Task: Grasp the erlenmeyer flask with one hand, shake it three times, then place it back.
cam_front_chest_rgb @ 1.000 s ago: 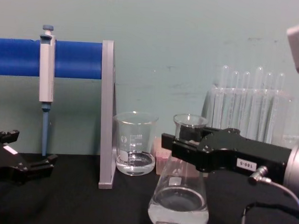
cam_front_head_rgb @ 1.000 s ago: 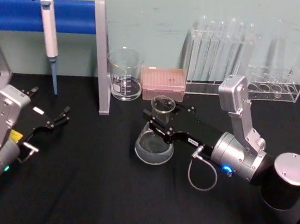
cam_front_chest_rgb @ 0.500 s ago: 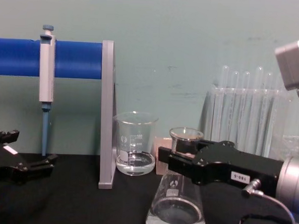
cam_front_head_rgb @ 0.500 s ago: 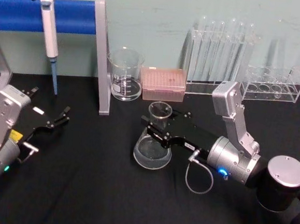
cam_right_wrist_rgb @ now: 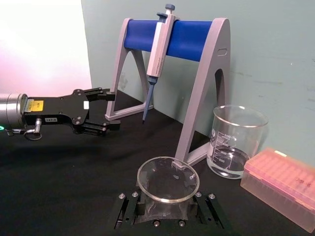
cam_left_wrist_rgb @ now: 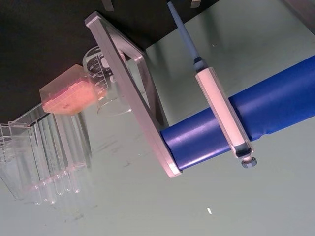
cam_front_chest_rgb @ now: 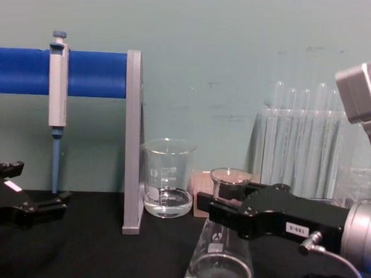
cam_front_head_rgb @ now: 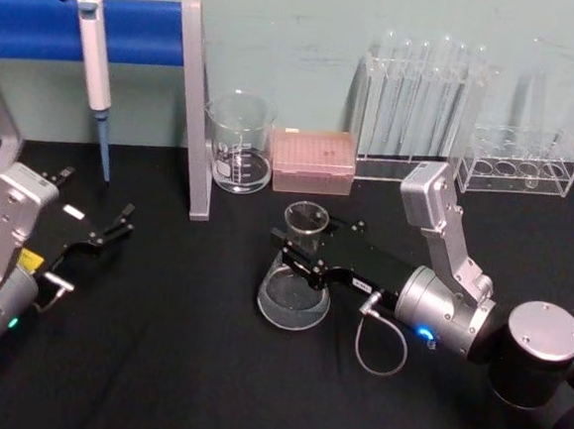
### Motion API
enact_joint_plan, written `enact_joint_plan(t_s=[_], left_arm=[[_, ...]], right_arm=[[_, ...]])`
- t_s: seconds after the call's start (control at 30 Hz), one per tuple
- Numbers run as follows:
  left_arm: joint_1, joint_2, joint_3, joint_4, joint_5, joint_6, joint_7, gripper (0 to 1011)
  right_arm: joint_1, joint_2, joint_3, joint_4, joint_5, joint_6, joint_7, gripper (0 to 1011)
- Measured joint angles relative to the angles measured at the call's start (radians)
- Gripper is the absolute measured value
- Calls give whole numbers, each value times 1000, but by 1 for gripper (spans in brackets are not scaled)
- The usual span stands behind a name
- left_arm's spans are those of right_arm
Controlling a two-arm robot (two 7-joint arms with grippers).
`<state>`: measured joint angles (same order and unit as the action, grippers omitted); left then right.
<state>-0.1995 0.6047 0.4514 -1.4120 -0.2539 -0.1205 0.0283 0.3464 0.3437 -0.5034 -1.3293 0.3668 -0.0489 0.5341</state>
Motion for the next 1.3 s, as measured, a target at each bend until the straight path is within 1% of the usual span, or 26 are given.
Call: enact_joint_plan(t_s=[0.73,1.23,1.3], left_arm=[[0,0,0,0,0,0,0,1001],[0,0,0,0,0,0,0,1001],[0,0,0,0,0,0,0,1001]], right_arm=[[-1,-6,-2,12,-12,12,-3,449],[-1,-6,-2,12,-10,12,-2,449],[-1,-6,-1,12,-10,12,-2,472]])
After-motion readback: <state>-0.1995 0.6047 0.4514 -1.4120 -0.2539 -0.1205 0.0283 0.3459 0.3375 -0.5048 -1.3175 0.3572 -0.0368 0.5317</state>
